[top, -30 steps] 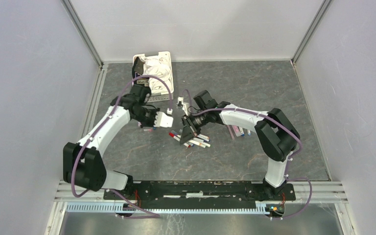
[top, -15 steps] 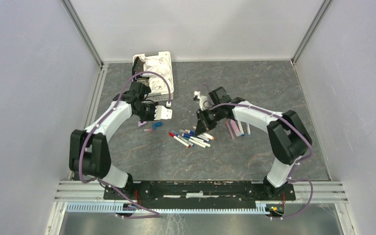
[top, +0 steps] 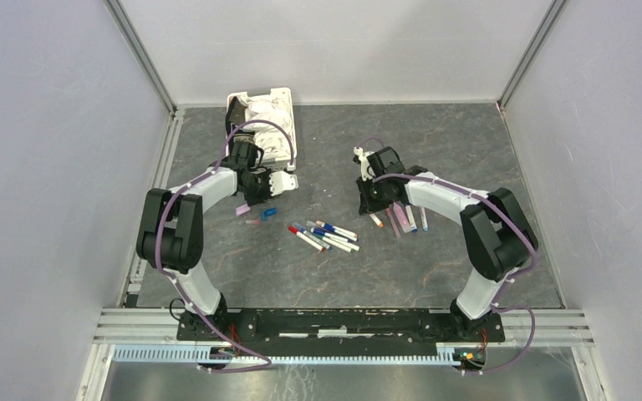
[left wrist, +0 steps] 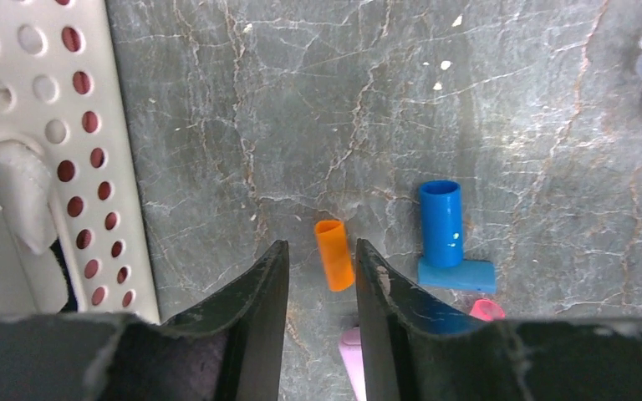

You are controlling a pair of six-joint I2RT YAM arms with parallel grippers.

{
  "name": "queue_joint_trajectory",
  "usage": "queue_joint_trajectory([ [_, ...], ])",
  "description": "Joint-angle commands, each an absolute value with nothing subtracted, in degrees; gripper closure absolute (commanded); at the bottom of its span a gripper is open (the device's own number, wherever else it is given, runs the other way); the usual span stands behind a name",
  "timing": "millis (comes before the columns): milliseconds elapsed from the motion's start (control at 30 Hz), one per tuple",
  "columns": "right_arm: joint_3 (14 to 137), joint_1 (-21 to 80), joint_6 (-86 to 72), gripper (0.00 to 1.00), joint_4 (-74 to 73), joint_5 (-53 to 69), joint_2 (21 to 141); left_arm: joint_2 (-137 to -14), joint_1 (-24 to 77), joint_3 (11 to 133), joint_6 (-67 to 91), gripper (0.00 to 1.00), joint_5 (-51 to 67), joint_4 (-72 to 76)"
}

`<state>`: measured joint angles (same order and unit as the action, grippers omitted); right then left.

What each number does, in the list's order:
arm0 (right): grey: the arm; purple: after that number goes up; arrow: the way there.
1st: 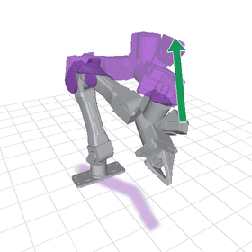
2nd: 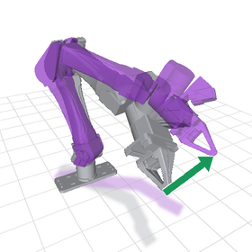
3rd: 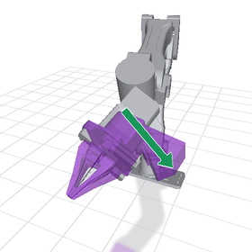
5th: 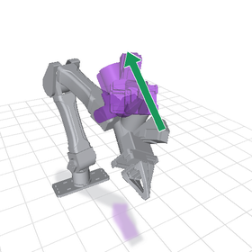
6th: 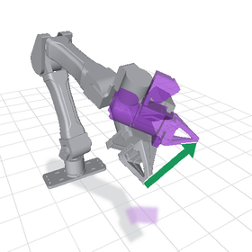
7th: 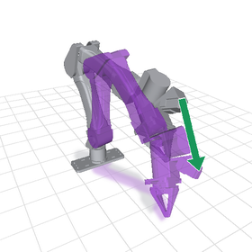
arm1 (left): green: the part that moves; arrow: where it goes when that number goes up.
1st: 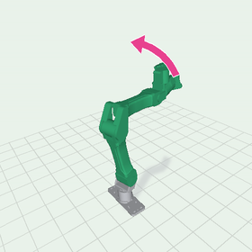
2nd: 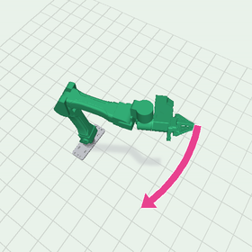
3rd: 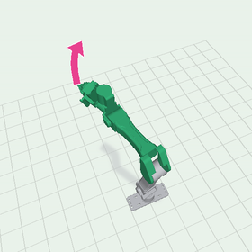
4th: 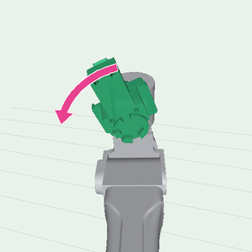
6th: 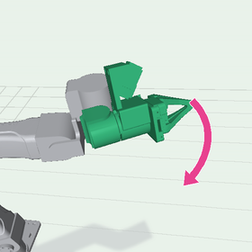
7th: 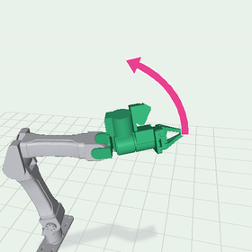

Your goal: Open the pen caps

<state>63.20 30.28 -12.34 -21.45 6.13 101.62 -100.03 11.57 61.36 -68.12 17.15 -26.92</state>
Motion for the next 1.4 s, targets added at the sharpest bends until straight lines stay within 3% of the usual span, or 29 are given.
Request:
queue_joint_trajectory([
  [0, 63.5, 30.5, -13.2, 1.0, -18.2, -1.5, 103.1, -99.5, 11.2, 62.7, -64.6, 0.56, 21.1, -28.4],
  [100, 62.2, 30.5, -13.3, 1.0, -17.2, -3.3, 103.4, -98.7, 11.0, 64.5, -63.7, 0.51, 24.1, -32.3],
  [167, 60.6, 30.5, -13.2, 0.96, -16.6, -4.5, 102.9, -97.4, 10.9, 65.8, -62.9, 0.38, 26.5, -34.8],
  [233, 58.9, 30.5, -13.1, 0.93, -15.9, -5.6, 102.0, -95.6, 10.7, 67.7, -61.5, 0.33, 29.1, -37.1],
  [267, 58.3, 30.4, -13.0, 0.92, -15.6, -5.7, 101.8, -94.7, 10.6, 68.7, -60.7, 0.26, 30.3, -38.1],
  [300, 57.8, 30.5, -13.0, 0.91, -15.4, -5.7, 101.5, -93.8, 10.5, 69.8, -60.3, 0.02, 31.5, -39.4],
  [333, 57.5, 30.4, -13.1, 0.9, -15.3, -5.5, 101.4, -93.0, 10.5, 70.8, -59.5, 0.0, 32.5, -40.5],
  [467, 57.7, 30.5, -13.2, 0.87, -15.9, -4.2, 101.1, -90.6, 10.4, 75.4, -57.0, 0.0, 34.8, -44.2],
  [600, 57.5, 30.5, -12.1, 0.79, -16.9, -4.0, 100.3, -87.3, 10.4, 77.4, -56.0, 0.0, 36.5, -47.7],
  [933, 55.0, 30.6, -12.0, 0.74, -17.6, -5.0, 96.2, -83.6, 10.4, 83.7, -50.4, 0.0, 37.3, -52.8],
  [1133, 54.3, 31.3, -12.4, 0.66, -17.8, -4.4, 93.6, -81.0, 10.4, 84.2, -50.2, 0.0, 38.8, -53.0],
  [1300, 54.5, 33.0, -12.7, 0.66, -18.5, -7.0, 90.9, -80.0, 10.4, 84.8, -48.7, 0.0, 39.4, -52.4],
  [1367, 55.5, 34.3, -13.0, 0.61, -19.3, -9.5, 89.4, -79.8, 10.4, 85.5, -46.6, 0.0, 38.8, -51.8],
])
